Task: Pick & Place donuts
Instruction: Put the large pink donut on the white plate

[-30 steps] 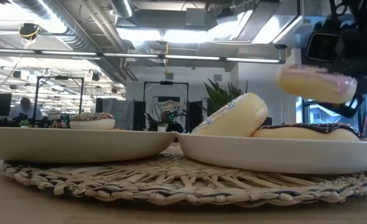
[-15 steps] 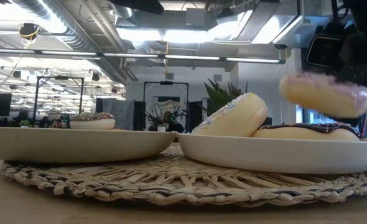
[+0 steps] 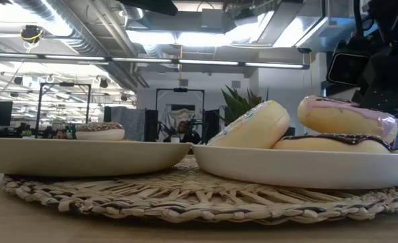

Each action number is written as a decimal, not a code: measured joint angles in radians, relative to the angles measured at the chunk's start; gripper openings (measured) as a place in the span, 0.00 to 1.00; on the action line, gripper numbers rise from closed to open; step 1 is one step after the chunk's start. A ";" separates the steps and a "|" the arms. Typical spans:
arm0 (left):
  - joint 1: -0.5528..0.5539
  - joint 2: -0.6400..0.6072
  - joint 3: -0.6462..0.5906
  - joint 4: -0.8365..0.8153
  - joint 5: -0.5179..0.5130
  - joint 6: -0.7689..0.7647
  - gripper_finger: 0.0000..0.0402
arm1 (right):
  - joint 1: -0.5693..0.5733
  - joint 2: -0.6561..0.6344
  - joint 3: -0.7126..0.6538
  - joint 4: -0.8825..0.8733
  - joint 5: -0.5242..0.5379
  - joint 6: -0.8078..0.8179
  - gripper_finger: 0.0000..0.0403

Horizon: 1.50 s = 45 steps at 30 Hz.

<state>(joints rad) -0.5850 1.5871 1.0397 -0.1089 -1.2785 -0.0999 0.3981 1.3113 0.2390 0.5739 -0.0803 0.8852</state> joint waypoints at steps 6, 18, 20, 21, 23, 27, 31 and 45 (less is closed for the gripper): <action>0.000 0.000 0.000 0.000 0.000 -0.011 0.48 | 0.000 0.001 0.000 -0.009 0.000 -0.003 0.11; 0.000 0.000 0.000 0.000 0.001 -0.011 0.48 | 0.000 0.001 0.000 -0.010 0.008 -0.003 0.34; 0.000 0.000 0.000 0.000 0.001 -0.012 0.47 | 0.000 0.001 0.000 -0.010 0.009 -0.003 0.37; 0.000 0.000 0.000 0.000 0.001 -0.015 0.47 | 0.000 0.001 0.000 -0.012 0.009 -0.003 0.38; 0.000 0.000 0.000 0.000 0.001 -0.017 0.47 | 0.000 0.001 0.000 -0.022 0.010 -0.002 0.39; 0.000 0.000 0.000 0.000 0.002 -0.018 0.48 | 0.000 0.001 0.000 -0.062 0.010 -0.003 0.39; 0.000 0.000 0.000 0.000 0.002 -0.018 0.48 | 0.000 0.000 0.000 -0.108 0.023 -0.004 0.39; 0.000 0.000 0.000 0.000 0.001 -0.018 0.47 | 0.000 0.000 0.010 -0.089 0.054 -0.056 0.39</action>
<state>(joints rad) -0.5850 1.5875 1.0397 -0.1093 -1.2772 -0.1183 0.3980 1.3113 0.2492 0.4851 -0.0265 0.8294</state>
